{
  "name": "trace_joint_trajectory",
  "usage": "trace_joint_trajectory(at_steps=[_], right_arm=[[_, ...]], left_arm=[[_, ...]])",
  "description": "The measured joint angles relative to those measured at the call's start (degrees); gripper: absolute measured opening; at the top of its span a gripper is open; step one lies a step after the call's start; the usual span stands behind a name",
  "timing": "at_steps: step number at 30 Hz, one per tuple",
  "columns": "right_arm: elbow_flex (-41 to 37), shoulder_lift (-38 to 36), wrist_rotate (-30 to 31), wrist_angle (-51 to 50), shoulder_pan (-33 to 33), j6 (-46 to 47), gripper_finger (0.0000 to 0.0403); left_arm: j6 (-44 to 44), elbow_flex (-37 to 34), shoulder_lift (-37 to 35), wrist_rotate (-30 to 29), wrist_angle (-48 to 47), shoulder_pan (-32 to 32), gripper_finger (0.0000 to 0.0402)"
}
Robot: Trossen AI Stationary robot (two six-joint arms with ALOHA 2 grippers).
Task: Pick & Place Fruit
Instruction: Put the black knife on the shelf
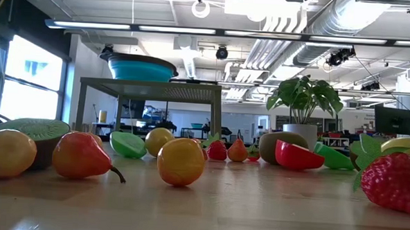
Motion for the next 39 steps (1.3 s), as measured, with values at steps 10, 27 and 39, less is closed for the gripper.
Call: trace_joint_trajectory(at_steps=[10,27,39], right_arm=[[0.0,0.0,0.0,0.0,0.0,0.0,0.0228],[0.0,0.0,0.0,-0.1,0.0,0.0,0.0228],[0.0,0.0,0.0,-0.1,0.0,0.0,0.0228]], left_arm=[[-1.5,0.0,0.9,-3.7,-0.9,0.0,0.0294],[-1.8,0.0,8.6,2.6,2.1,0.0,0.0273],[-2.8,0.3,12.2,6.8,1.2,0.0,0.0273]])
